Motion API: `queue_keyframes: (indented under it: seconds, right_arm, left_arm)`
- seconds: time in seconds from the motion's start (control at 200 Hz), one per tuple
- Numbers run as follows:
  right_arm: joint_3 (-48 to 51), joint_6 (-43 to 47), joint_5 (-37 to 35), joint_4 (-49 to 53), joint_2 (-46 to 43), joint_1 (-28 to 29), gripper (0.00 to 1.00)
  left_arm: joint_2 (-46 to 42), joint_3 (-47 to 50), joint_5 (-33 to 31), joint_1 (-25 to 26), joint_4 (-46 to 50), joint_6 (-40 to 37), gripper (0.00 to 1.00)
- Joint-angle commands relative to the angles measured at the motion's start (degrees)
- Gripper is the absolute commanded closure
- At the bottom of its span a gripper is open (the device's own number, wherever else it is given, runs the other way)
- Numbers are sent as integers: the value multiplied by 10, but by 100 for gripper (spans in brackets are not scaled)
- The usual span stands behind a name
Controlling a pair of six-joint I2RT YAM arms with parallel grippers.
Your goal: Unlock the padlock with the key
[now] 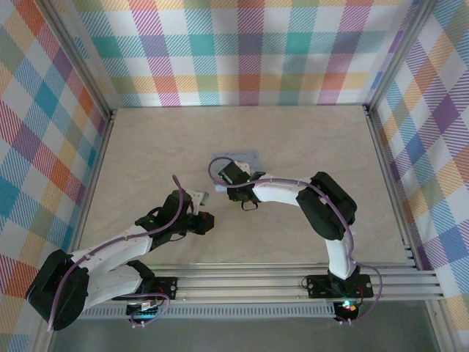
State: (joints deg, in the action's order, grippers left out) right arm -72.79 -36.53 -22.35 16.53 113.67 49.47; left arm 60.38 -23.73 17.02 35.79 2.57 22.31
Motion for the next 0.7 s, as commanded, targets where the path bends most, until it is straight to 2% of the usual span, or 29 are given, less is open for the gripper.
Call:
queue_keyframes:
  seconds: [0.0, 0.27, 0.425, 0.52, 0.62, 0.695]
  right_arm:
    - [-18, 17, -14, -4, 6, -3, 66]
    - [-12, 31, 36, 26, -25, -3, 82]
    - [-18, 32, 64, 56, -54, -5, 91]
    - [-38, 31, 109, 86, -61, -14, 94]
    - [-62, 18, 185, 120, -60, -33, 95]
    - [-81, 19, 201, 154, -63, -37, 97]
  left_arm:
    - [-3, -5, 0, -7, 10, -18, 100]
    - [-36, 11, 4, -6, -14, -23, 100]
    - [-114, 39, 7, -7, -51, -25, 100]
    - [-159, 68, -23, -6, -56, -48, 100]
    - [-150, 66, -16, -6, -55, -83, 100]
    - [-122, 60, 4, -7, -85, -90, 100]
